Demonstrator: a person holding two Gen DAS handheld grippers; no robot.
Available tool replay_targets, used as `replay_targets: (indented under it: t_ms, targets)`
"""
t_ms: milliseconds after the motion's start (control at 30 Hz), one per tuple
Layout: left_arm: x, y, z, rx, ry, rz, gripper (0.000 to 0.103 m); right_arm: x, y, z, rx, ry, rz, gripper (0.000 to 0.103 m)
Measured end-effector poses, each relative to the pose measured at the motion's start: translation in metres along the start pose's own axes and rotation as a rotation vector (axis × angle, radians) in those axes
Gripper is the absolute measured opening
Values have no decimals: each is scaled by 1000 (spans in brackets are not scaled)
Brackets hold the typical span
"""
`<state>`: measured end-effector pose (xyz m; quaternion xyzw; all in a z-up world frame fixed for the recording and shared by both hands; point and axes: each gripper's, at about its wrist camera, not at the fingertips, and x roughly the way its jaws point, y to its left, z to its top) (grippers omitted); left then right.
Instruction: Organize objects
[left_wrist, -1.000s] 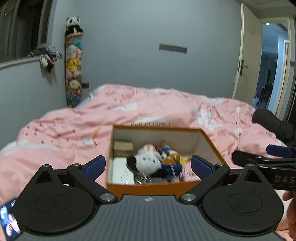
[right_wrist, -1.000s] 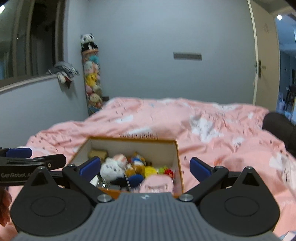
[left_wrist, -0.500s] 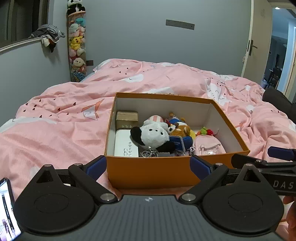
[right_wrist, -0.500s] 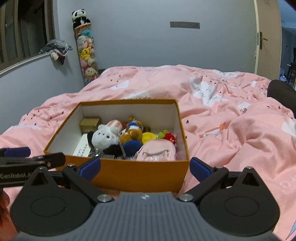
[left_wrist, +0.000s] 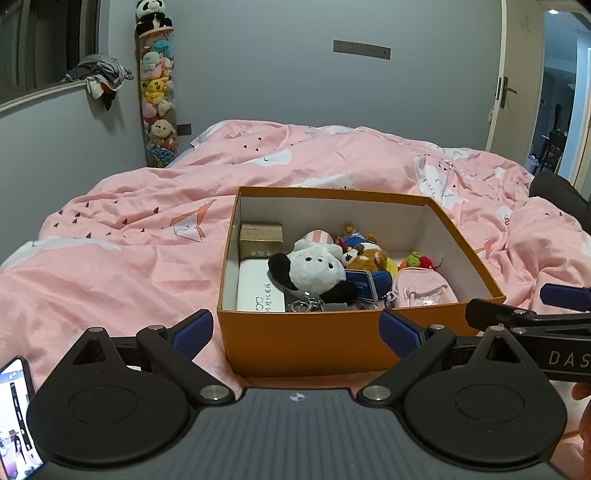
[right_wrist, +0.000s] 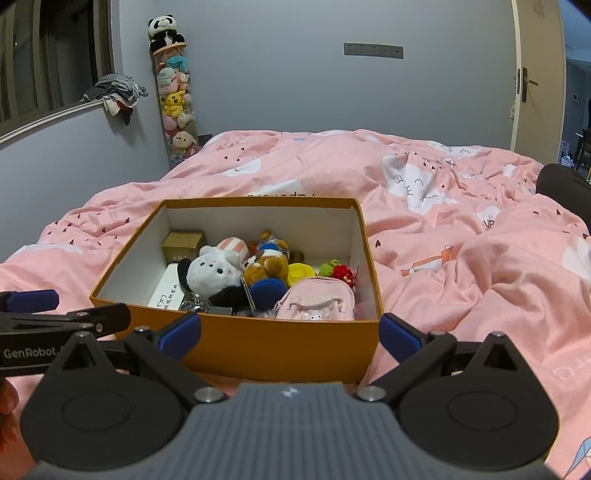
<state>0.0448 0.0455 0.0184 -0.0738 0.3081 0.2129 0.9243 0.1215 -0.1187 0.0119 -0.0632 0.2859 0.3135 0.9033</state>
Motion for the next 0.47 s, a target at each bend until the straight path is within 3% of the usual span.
replay_targets:
  t_ms: [467]
  targets:
    - [3,-1,-2,15,-2,0,103,5,-1,-2,22,22,-2,102]
